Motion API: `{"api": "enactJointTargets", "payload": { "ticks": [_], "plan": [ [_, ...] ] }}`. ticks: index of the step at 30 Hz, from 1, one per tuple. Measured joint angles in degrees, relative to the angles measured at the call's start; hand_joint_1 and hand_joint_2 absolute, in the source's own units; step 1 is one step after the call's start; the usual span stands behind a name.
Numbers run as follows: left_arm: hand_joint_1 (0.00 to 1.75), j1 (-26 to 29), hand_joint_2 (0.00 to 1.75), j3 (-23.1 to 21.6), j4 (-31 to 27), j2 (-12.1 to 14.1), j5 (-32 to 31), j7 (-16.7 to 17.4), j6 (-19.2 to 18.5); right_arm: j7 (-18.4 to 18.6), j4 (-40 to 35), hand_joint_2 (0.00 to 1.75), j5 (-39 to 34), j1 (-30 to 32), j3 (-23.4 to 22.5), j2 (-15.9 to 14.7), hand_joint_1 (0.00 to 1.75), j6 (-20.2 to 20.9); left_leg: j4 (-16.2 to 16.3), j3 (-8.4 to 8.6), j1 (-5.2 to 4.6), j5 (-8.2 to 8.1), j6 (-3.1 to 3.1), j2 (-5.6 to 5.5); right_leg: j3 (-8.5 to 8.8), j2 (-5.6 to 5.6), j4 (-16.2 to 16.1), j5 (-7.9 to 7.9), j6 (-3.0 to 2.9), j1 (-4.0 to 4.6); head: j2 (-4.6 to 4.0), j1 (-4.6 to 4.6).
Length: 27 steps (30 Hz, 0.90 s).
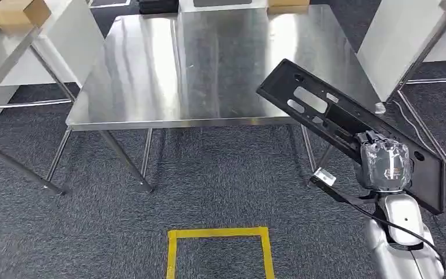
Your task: Take the parts from the cabinet and place them on the table.
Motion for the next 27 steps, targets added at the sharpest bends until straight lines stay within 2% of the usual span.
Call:
{"api": "enactJointTargets", "payload": {
  "ticks": [1, 2, 3, 4, 5, 6, 7, 8, 9, 10, 14, 15, 16, 17, 18, 19, 20, 21, 22, 23, 24, 25, 26, 27],
  "plan": [
    [0.00, -0.02, 1.75, -0.02, 0.00, 0.02, -0.07, 0.00, 0.00, 0.00, -0.22, 1.75, 0.09, -0.06, 0.02, 0.00, 1.75, -0.04, 5.07, -3.15, -0.20, -1.89, 0.23, -0.23, 0.32, 0.05, -0.06, -0.23, -0.35, 0.30, 0.00, -0.09],
    [0.00, -0.02, 1.75, -0.02, 0.00, 0.02, -0.09, 0.00, -0.09, 0.00, -0.40, 1.75, 0.11, 0.05, 0.02, 0.09, 1.75, -0.04, 10.76, -7.05, -0.45, -3.44, 0.59, -0.36, 0.59, 0.24, -0.08, -0.62, -0.87, 0.70, 0.00, -0.13],
    [0.00, 0.05, 1.75, -0.02, 0.00, 0.02, -0.13, 0.02, -0.15, 0.00, -0.39, 1.75, 0.13, 0.29, 0.00, 0.11, 1.75, -0.05, 14.41, -10.14, -0.72, -3.57, 1.05, -0.40, 0.99, 0.43, -0.08, -0.96, -1.38, 1.16, 0.00, -0.20],
    [0.00, 0.20, 1.75, 0.00, 0.02, 0.02, -0.22, 0.02, -0.13, 0.00, -0.42, 1.75, 0.20, 0.51, 0.02, 0.15, 1.75, -0.04, 15.21, -11.92, -1.06, -2.32, 1.75, -0.49, 1.50, 0.63, -0.08, -1.41, -1.63, 1.64, 0.00, -0.20],
    [0.00, 0.26, 1.75, 0.00, 0.00, 0.02, -0.33, 0.02, -0.13, 0.00, -0.53, 1.75, 0.20, 0.66, -0.02, 0.18, 1.75, -0.04, 13.46, -12.28, -1.57, 0.33, 2.72, -0.61, 2.16, 0.89, -0.09, -1.84, -1.84, 2.10, 0.00, -0.28],
    [0.00, 0.24, 1.75, 0.00, 0.00, 0.02, -0.44, 0.04, -0.11, 0.00, -0.61, 1.75, 0.20, 0.68, -0.04, 0.17, 1.75, -0.04, 9.88, -11.47, -2.13, 3.67, 3.89, -0.73, 2.92, 1.02, -0.19, -2.27, -2.03, 2.67, 0.00, -0.41],
    [0.00, 0.18, 1.75, -0.02, 0.00, 0.02, -0.55, 0.04, -0.07, 0.00, -0.85, 1.75, 0.20, 0.67, -0.09, 0.17, 1.75, -0.04, 5.21, -10.03, -2.91, 7.17, 5.40, -1.08, 3.78, 1.11, -0.40, -2.68, -2.16, 3.17, 0.00, -0.61],
    [0.00, 0.14, 1.75, 0.00, 0.00, 0.15, -0.55, 0.07, -0.02, 0.00, -1.03, 1.75, 0.20, 0.83, -0.13, 0.22, 1.75, -0.04, 0.56, -8.53, -4.04, 10.11, 7.52, -1.78, 4.03, 1.28, -1.02, -2.99, -2.49, 2.59, 0.00, -0.74],
    [0.00, 0.11, 1.75, 0.00, -0.07, 0.66, -0.55, 0.20, 0.04, 0.00, -1.05, 1.75, 0.20, 0.59, -0.13, 0.33, 1.75, -0.15, -0.69, -7.63, -4.45, 9.36, 8.68, -1.75, 5.05, 1.38, -1.27, -3.32, -2.12, 4.06, 0.00, -0.06],
    [0.00, 0.11, 1.75, -0.02, 0.02, 0.08, -0.55, 0.20, 0.04, 0.00, -1.07, 1.75, 0.24, 0.60, -0.15, 0.31, 1.75, -0.15, -1.61, -7.39, -4.46, 9.06, 8.77, -1.55, 4.98, 1.62, -1.65, -3.35, -2.13, 3.83, 0.00, -0.05],
    [0.00, 0.10, 1.75, -0.02, 0.00, 0.04, -0.55, 0.20, 0.04, 0.00, -1.07, 1.75, 0.26, 0.62, -0.15, 0.33, 1.75, -0.15, -1.79, -7.25, -4.47, 8.95, 8.71, -1.47, 5.08, 1.59, -1.71, -3.37, -2.10, 3.50, 0.00, -0.06],
    [0.00, -0.10, 1.75, 0.00, -0.04, 0.17, -0.50, 0.44, 0.20, 0.02, -1.18, 1.75, 0.39, 0.49, -0.20, 0.37, 1.75, -0.11, -2.32, -6.95, -4.78, 8.62, 8.40, -1.40, 5.59, 1.65, -2.69, -3.42, -1.72, 3.45, 0.00, -0.22],
    [0.00, -0.04, 1.75, 0.00, -0.04, 0.11, -0.46, 0.66, 0.26, 0.15, -1.20, 1.75, 0.66, 0.45, -0.26, 0.44, 1.75, 0.22, -4.50, -4.86, -4.79, 8.71, 8.50, -1.48, 6.41, 1.59, -1.21, -2.11, -0.41, 3.76, 0.00, -0.17],
    [0.00, -0.27, 1.75, 0.02, -0.04, 0.04, -0.44, 0.83, 0.44, 0.22, -1.20, 1.75, 0.85, -0.53, -0.31, 0.46, 1.75, 0.37, -5.41, -3.00, -4.35, 8.66, 8.09, -1.27, 2.54, 0.66, 5.40, -5.05, -0.26, 3.30, 0.00, -0.11],
    [0.00, -0.28, 1.75, 0.00, -0.04, -0.02, -0.44, 0.90, 0.46, 0.31, -1.18, 1.75, 0.87, -0.73, -0.33, 0.39, 1.75, 0.44, -5.41, -2.82, -4.32, 8.31, 7.94, -1.29, -0.46, 0.63, 9.78, -6.80, -0.58, 3.22, 0.00, -0.17],
    [0.00, -0.20, 1.75, 0.00, -0.04, -0.09, -0.44, 0.94, 0.46, 0.35, -1.18, 1.75, 0.92, -0.72, -0.35, 0.39, 1.75, 0.48, -5.39, -2.52, -4.29, 7.88, 7.65, -1.31, -3.29, 0.62, 13.53, -8.16, -0.32, 3.01, 0.00, -0.11],
    [0.00, -0.07, 1.75, 0.02, -0.04, -0.22, -0.44, 0.94, 0.46, 0.35, -1.18, 1.75, 0.96, -0.69, -0.35, 0.42, 1.75, 0.50, -5.38, -2.09, -4.20, 7.47, 7.32, -1.33, -4.79, 0.59, 14.57, -7.98, 0.31, 2.66, 0.00, -0.13],
    [0.00, 0.09, 1.75, 0.02, -0.02, -0.28, -0.44, 0.96, 0.48, 0.35, -1.16, 1.75, 1.03, -0.70, -0.33, 0.48, 1.75, 0.59, -5.35, -1.47, -4.05, 6.95, 6.97, -1.35, -4.98, 0.49, 13.03, -6.53, 1.40, 2.29, 0.00, -0.20],
    [0.00, 0.17, 1.75, 0.02, 0.00, -0.33, -0.44, 0.96, 0.50, 0.35, -1.16, 1.75, 1.07, -0.77, -0.33, 0.50, 1.75, 0.65, -5.27, -0.74, -3.78, 6.39, 6.58, -1.36, -4.05, 0.36, 9.45, -4.44, 2.53, 1.88, 0.00, -0.11],
    [0.00, 0.17, 1.75, 0.02, 0.00, -0.37, -0.42, 0.96, 0.52, 0.35, -1.16, 1.75, 1.11, -0.84, -0.33, 0.50, 1.75, 0.70, -5.19, 0.06, -3.43, 5.72, 6.10, -1.36, -2.43, 0.13, 4.72, -1.96, 3.11, 1.58, 0.00, -0.15],
    [0.00, 0.15, 1.75, 0.02, 0.00, -0.35, -0.33, 0.94, 0.57, 0.35, -1.16, 1.75, 1.14, -0.85, -0.33, 0.50, 1.75, 0.72, -4.98, 0.75, -3.21, 4.97, 5.57, -1.36, -0.83, -0.20, -0.09, 1.03, 4.28, 1.18, 0.00, -0.11],
    [0.00, 0.15, 1.75, 0.09, 0.00, -0.18, -0.29, 0.94, 0.59, 0.35, -0.96, 1.75, 1.14, -0.90, -0.26, 0.61, 1.75, 0.81, -4.66, 1.09, -3.46, 4.12, 4.87, -1.33, -0.77, -1.06, -1.46, 2.24, 4.48, 1.39, 0.00, 0.11],
    [0.00, 0.05, 1.75, 0.13, 0.00, -0.17, -0.26, 0.92, 0.68, 0.33, -0.92, 1.75, 1.20, -1.24, -0.18, 0.68, 1.75, 0.90, -4.50, 1.15, -3.50, 3.71, 4.66, -1.20, -0.31, -1.31, -1.87, 0.28, 2.01, 1.80, 0.00, 0.09],
    [0.00, -0.03, 1.75, 0.13, 0.00, -0.28, -0.26, 0.92, 0.72, 0.33, -0.92, 1.75, 1.25, -1.15, -0.15, 0.72, 1.75, 1.03, -4.62, 1.08, -3.57, 3.33, 4.40, -1.10, 0.28, -1.06, -1.69, 1.31, 0.94, 2.08, 0.00, -0.46]
  ]
}}
